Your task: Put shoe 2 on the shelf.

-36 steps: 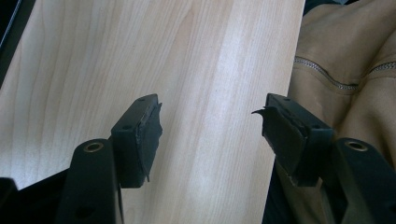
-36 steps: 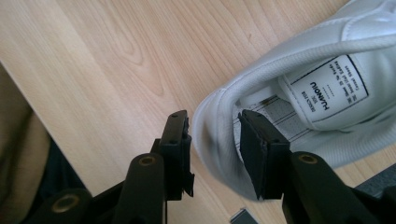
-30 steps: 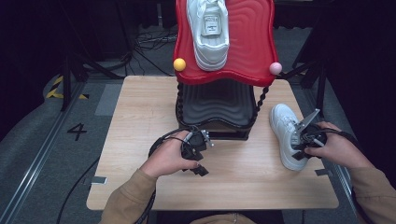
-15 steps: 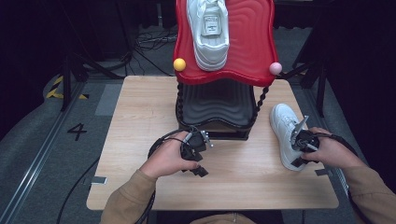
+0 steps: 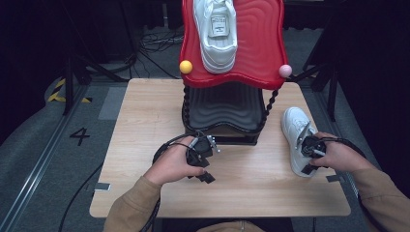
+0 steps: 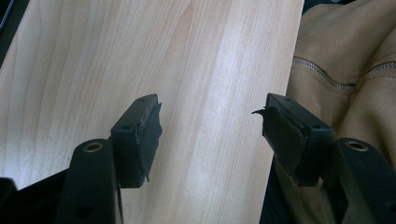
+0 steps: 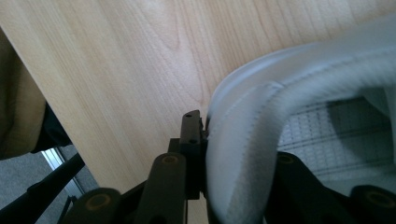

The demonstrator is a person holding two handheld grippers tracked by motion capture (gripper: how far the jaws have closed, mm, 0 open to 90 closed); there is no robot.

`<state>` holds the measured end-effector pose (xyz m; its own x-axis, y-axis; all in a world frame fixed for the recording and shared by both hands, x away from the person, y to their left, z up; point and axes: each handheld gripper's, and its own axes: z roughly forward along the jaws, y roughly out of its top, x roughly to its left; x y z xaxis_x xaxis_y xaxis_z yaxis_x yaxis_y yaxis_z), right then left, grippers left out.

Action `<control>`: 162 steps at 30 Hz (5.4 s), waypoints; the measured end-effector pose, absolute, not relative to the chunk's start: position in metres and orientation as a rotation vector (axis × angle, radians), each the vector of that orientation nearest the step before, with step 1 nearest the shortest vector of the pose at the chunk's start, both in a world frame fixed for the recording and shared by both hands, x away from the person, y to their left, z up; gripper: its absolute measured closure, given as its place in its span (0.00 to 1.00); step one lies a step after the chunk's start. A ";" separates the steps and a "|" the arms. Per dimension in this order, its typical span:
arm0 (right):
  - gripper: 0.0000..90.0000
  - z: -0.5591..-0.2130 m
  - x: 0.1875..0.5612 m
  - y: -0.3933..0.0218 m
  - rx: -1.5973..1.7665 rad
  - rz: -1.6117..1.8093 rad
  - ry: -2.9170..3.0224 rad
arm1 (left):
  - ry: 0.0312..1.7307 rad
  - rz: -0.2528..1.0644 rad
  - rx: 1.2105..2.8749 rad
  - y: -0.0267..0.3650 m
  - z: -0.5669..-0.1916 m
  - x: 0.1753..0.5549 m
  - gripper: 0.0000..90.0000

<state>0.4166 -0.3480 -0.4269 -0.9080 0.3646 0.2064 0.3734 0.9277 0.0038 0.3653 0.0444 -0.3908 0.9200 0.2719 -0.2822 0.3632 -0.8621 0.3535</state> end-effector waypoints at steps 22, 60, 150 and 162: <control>0.89 -0.381 0.412 -0.334 -0.492 -0.172 -2.955 | 0.497 -0.305 2.661 0.055 -0.390 0.364 0.42; 0.89 -0.199 0.419 -0.306 -0.519 -0.225 -3.080 | 0.551 -0.302 2.624 0.075 -0.390 0.361 0.42; 0.86 -0.115 0.490 -0.117 -0.259 -0.307 -3.390 | 0.582 -0.315 2.590 0.096 -0.394 0.364 0.40; 0.65 -0.101 0.476 -0.131 -0.368 -0.538 -3.323 | 0.565 -0.303 2.591 0.092 -0.392 0.363 0.40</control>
<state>0.4761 -0.1311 -0.1012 -0.9469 0.2488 -0.2037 0.1718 0.9270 0.3335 0.3631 0.0918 -0.3922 0.8908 0.3372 -0.3045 0.4404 -0.8055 0.3965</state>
